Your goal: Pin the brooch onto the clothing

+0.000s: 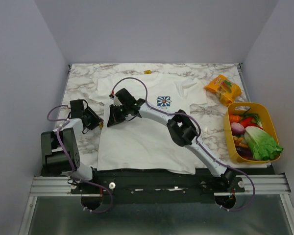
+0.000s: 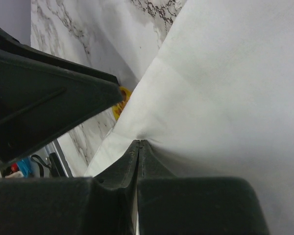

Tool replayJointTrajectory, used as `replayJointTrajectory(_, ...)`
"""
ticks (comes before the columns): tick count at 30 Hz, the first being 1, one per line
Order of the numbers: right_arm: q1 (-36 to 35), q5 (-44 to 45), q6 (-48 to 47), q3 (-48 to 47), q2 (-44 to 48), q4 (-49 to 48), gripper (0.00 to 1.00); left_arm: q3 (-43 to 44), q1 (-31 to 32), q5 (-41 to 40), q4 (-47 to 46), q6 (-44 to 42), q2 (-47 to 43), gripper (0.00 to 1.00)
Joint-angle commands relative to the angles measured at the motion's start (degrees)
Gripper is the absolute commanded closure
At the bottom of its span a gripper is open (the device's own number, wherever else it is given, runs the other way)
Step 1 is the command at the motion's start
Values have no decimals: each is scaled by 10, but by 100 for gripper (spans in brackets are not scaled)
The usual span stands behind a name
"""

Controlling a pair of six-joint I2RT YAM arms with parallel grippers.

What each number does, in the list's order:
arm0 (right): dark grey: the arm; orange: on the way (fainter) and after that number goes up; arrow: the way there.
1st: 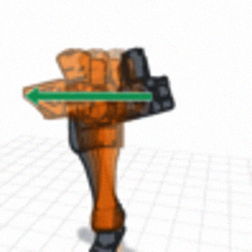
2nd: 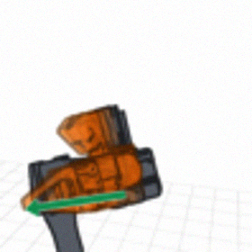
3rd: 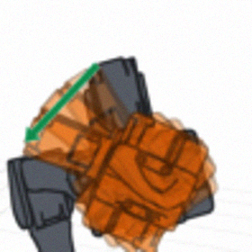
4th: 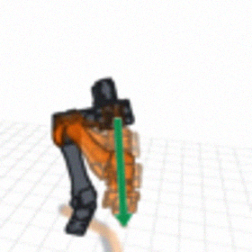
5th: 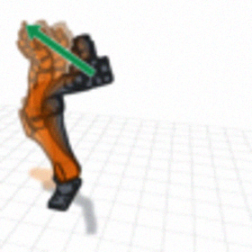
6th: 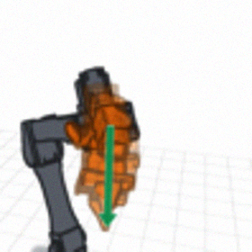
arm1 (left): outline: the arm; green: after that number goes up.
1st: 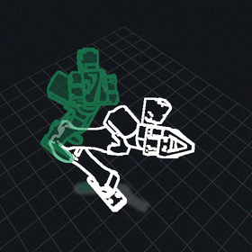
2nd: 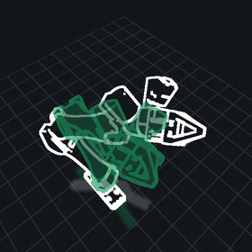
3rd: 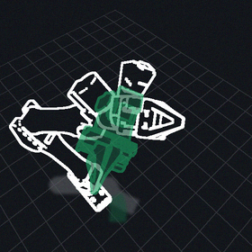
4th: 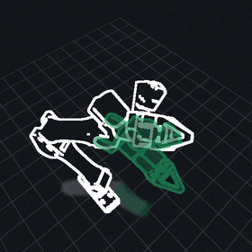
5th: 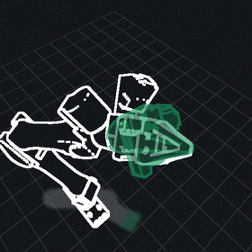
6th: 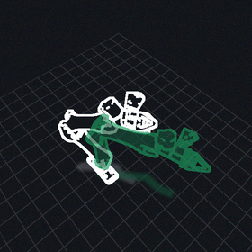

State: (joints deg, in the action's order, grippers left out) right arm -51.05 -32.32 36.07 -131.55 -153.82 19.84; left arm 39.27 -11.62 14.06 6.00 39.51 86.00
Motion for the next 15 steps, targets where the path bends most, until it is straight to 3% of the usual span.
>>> replayJointTrajectory(1,-11,-13,4,-18,-36,-1,92,-1,41,4,8,-22,21,55)
replayJointTrajectory(8,-14,-11,6,-15,-39,-2,92,-7,47,-23,23,-28,-21,57)
replayJointTrajectory(15,-14,-12,7,-18,-44,-4,91,-12,47,18,9,-25,-54,59)
